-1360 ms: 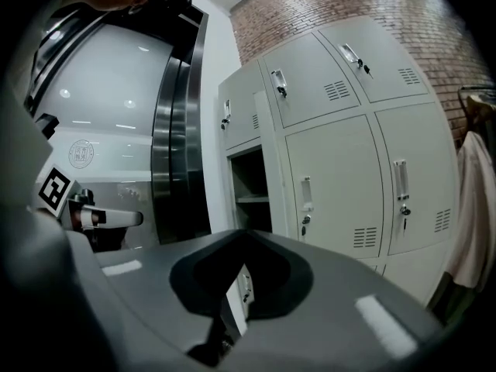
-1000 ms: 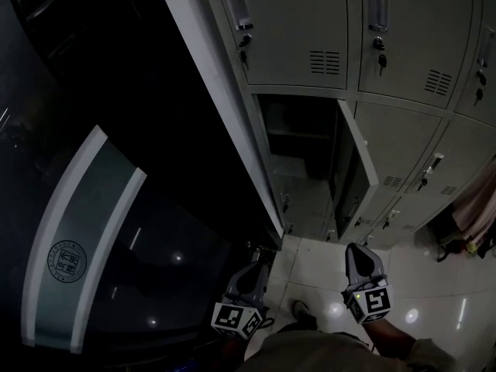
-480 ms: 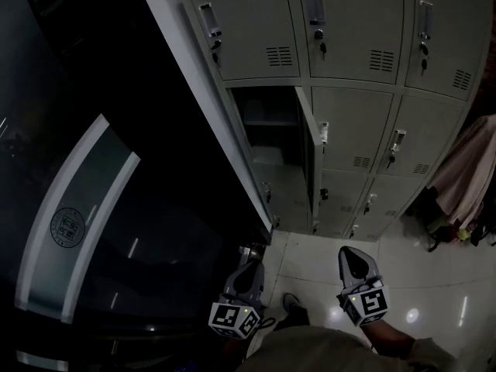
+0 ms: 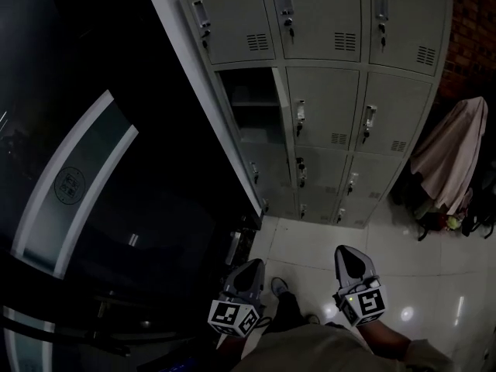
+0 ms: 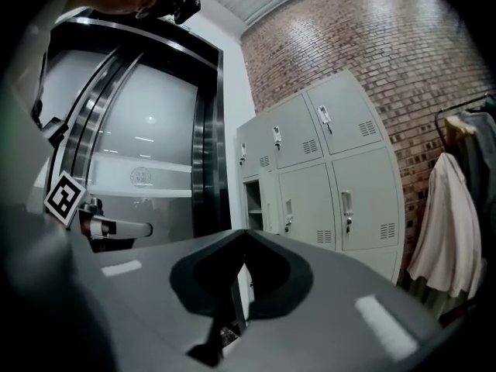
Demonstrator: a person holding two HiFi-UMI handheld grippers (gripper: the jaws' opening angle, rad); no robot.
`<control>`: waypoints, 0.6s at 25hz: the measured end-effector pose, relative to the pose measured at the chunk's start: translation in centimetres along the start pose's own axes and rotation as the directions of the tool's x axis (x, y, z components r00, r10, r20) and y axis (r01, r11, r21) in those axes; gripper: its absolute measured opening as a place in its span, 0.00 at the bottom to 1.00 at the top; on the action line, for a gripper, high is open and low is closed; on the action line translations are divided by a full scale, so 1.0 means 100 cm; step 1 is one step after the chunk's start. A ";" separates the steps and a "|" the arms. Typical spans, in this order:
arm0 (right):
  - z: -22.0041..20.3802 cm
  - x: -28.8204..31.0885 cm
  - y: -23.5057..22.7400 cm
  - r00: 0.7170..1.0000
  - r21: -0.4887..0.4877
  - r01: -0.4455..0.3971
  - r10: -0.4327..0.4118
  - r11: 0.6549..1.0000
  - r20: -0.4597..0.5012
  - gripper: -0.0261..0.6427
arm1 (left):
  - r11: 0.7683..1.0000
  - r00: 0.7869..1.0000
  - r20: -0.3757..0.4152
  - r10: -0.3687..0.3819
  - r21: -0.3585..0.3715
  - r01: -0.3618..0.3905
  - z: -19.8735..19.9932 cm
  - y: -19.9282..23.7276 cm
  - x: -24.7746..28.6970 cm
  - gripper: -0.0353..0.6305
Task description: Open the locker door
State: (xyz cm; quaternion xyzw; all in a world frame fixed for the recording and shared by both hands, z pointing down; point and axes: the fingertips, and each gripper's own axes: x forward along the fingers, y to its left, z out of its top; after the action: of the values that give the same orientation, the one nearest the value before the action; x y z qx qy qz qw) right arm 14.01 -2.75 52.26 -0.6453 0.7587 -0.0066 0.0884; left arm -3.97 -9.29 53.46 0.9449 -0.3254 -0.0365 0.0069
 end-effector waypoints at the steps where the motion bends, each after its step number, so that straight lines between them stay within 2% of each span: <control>1: -0.001 -0.012 0.004 0.999 0.014 0.003 -0.003 1.000 -0.036 0.04 | 1.000 1.000 -0.005 -0.004 -0.003 0.004 -0.001 -0.008 -0.007 0.07; 4: 0.005 -0.042 0.015 0.999 0.031 0.005 -0.003 1.000 -0.048 0.04 | 1.000 1.000 -0.013 -0.021 -0.001 0.021 0.001 -0.030 -0.024 0.07; 10: 0.027 -0.076 0.014 0.993 -0.002 -0.001 0.002 1.000 0.122 0.04 | 0.998 0.999 -0.005 -0.053 0.029 0.053 0.012 -0.065 -0.041 0.07; 15: 0.035 -0.093 0.033 1.000 0.033 0.011 -0.011 0.999 0.009 0.04 | 0.997 0.998 0.011 -0.059 0.040 0.059 0.031 -0.071 -0.053 0.07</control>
State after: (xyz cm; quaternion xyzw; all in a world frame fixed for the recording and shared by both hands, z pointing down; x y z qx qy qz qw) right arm 12.65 7.31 49.56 -0.6480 0.7545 -0.0166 0.1025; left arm -3.97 -0.43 50.47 0.9538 -0.2980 -0.0359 -0.0150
